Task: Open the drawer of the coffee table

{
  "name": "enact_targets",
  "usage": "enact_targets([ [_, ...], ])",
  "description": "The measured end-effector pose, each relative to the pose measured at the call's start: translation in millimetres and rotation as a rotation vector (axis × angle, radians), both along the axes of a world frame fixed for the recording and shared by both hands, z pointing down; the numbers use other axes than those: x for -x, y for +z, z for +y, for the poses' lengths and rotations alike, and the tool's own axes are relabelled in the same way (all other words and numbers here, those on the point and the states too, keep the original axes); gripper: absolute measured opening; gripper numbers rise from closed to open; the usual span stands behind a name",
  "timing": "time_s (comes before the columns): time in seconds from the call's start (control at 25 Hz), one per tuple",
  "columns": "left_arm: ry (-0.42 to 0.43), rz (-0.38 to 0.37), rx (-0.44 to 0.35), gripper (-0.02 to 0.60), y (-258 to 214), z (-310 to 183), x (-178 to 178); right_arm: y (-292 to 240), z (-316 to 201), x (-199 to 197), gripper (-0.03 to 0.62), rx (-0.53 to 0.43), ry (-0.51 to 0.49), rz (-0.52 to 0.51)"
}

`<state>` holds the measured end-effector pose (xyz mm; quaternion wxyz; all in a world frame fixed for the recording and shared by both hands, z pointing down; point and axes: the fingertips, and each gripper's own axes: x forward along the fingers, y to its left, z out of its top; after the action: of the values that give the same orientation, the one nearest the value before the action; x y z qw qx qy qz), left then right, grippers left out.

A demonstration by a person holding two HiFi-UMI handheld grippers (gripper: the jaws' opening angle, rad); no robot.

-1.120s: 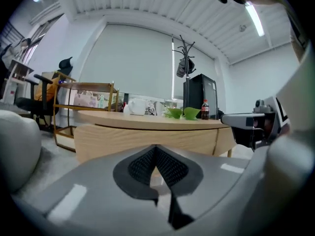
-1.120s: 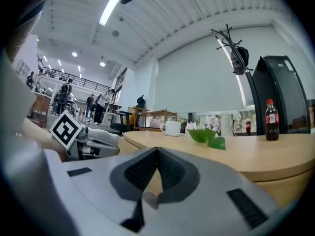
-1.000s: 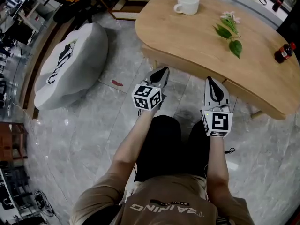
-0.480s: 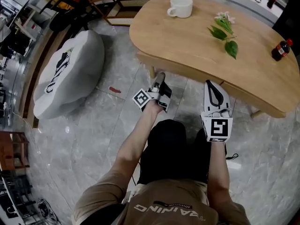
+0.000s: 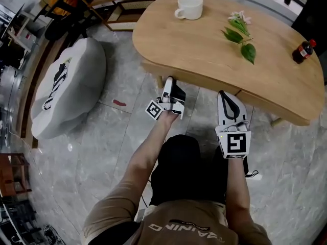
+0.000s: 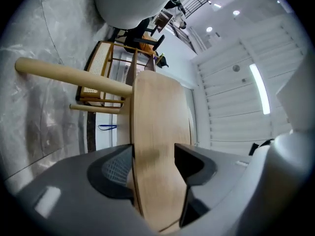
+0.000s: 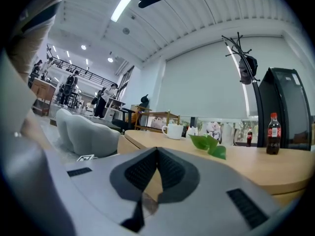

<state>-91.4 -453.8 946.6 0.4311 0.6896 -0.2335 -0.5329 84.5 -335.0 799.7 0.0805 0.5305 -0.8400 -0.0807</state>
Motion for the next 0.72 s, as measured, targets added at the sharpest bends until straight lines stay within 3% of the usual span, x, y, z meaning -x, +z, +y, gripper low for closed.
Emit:
enact_targets([
  [0.28,0.004,0.067,-0.056,0.25,-2,-7,-4,3,2,5,0.005,0.019,-0.009,0.036],
  [0.72,0.052,0.109,-0.046,0.224,2,2,0,0,8,14,0.005,0.01,-0.037,0.029],
])
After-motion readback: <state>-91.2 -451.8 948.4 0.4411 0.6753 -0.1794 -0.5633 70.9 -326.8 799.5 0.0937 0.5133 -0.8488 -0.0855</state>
